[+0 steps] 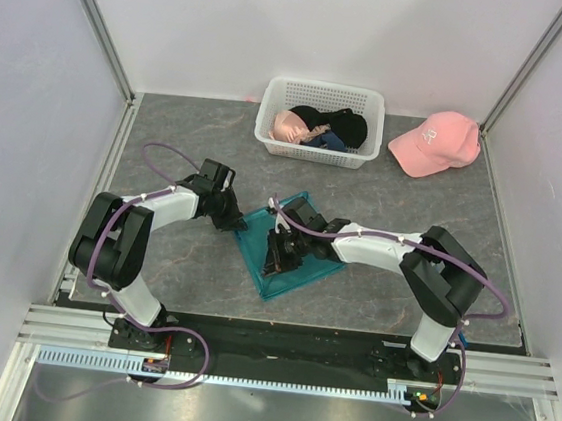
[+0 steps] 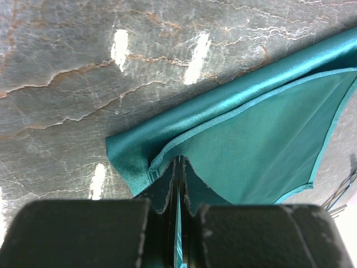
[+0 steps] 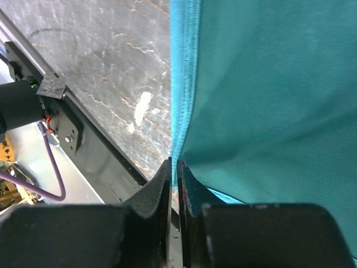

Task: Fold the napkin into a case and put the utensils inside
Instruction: Smooth out the upper triangle-folded napkin at the center of the board.

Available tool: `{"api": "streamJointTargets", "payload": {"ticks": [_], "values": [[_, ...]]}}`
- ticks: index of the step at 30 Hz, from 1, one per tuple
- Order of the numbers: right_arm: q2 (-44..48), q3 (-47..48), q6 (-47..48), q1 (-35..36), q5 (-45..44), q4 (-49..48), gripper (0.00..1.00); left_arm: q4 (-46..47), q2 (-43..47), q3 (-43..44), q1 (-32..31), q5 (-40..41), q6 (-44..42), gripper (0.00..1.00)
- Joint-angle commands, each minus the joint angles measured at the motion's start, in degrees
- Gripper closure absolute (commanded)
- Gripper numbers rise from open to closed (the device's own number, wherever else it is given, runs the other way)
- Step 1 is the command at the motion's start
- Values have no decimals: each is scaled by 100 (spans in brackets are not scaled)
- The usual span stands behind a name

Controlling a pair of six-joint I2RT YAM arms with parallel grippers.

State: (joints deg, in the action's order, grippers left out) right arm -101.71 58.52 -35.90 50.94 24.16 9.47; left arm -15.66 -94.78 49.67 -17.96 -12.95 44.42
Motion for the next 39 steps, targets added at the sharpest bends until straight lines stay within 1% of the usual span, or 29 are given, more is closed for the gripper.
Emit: {"api": "streamJointTargets", "payload": {"ticks": [1, 4, 9, 12, 18, 22, 31, 39], "values": [[143, -34, -110, 101, 80, -306, 87, 195, -23, -54, 29, 100, -206, 97], [90, -253, -215, 144, 193, -568, 88, 186, -40, -45, 29, 100, -206, 97], [117, -587, -321, 162, 194, -728, 88, 204, -75, -36, 29, 108, -206, 98], [64, -588, -321, 162, 212, -754, 90, 204, -93, -28, 20, 82, -206, 98], [265, -333, -268, 180, 80, -482, 90, 195, -23, -36, 29, 73, -224, 98], [318, -341, -339, 302, 45, -499, 90, 186, -31, -36, 38, 100, -250, 98], [99, -754, -523, 399, 1, -903, 90, 125, -119, 25, 82, 187, -347, 98], [55, -851, -435, 399, -131, -851, 90, 63, -164, 87, 108, 205, -408, 98]]}}
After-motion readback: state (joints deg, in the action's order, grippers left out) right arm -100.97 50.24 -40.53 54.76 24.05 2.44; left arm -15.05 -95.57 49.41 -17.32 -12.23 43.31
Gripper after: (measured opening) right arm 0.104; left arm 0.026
